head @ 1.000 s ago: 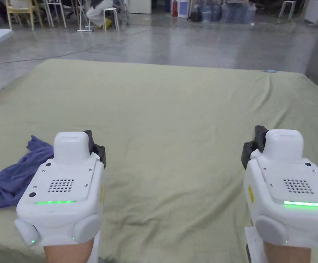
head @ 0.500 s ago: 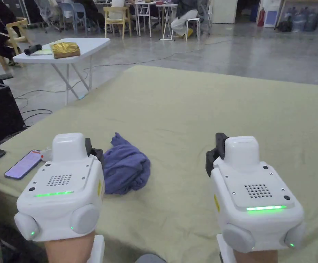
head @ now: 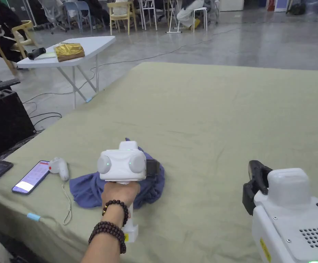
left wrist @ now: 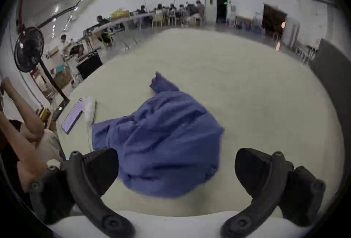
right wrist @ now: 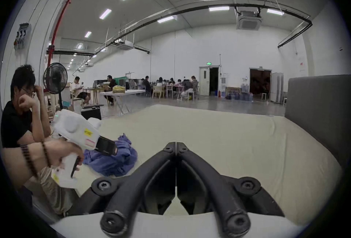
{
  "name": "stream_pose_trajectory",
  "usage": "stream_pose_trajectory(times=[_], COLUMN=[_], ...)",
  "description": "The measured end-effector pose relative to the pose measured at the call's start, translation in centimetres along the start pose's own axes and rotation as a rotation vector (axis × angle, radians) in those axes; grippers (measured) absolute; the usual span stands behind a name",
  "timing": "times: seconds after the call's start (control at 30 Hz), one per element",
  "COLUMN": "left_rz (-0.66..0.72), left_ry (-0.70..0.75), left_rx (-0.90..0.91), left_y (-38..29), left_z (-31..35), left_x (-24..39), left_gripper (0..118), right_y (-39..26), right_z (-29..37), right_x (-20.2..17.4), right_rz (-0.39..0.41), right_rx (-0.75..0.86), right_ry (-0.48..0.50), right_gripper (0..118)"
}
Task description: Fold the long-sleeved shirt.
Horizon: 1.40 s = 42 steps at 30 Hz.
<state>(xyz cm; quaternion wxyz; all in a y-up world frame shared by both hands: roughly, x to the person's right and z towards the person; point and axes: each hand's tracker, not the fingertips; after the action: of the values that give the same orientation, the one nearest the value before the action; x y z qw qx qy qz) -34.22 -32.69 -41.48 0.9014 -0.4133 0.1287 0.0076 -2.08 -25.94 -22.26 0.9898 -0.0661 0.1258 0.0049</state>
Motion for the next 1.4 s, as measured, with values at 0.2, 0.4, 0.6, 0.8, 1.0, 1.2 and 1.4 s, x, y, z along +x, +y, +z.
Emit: stream_pose_trajectory(times=[0.2,0.4,0.6,0.8,1.0,1.2,1.4], left_rz=[-0.066,-0.063,-0.191,-0.339,-0.461,-0.493,-0.417], left_ry=[0.009,-0.109,-0.430,-0.811,-1.057,-0.936,-0.940], left_rx=[-0.081,0.008,0.180,0.182,0.028,-0.011,0.183], left_y=[0.0,0.5,2.7,1.0,-5.5,-10.2,-7.8], left_z=[-4.1,-0.6,8.3,14.4,16.0,13.4,15.0], left_x=[0.6,1.7,11.9,29.2,46.3,50.7,42.7], left_gripper=[0,0,0,0,0,22,113], right_y=[-1.2,-1.5,-0.5,0.0,-0.6,-1.9,-1.9], right_z=[-1.8,-1.2,1.7,6.4,11.3,13.9,13.6], right_x=[1.4,2.8,6.5,13.1,19.8,23.1,22.5], right_rz=[-0.003,-0.034,-0.064,-0.099,-0.100,-0.126,-0.129], right_rx=[-0.039,-0.055,-0.031,0.015,-0.019,-0.057,-0.087], right_ry=[-0.039,-0.069,-0.157,-0.330,-0.561,-0.668,-0.641], right_gripper=[0,0,0,0,0,0,0])
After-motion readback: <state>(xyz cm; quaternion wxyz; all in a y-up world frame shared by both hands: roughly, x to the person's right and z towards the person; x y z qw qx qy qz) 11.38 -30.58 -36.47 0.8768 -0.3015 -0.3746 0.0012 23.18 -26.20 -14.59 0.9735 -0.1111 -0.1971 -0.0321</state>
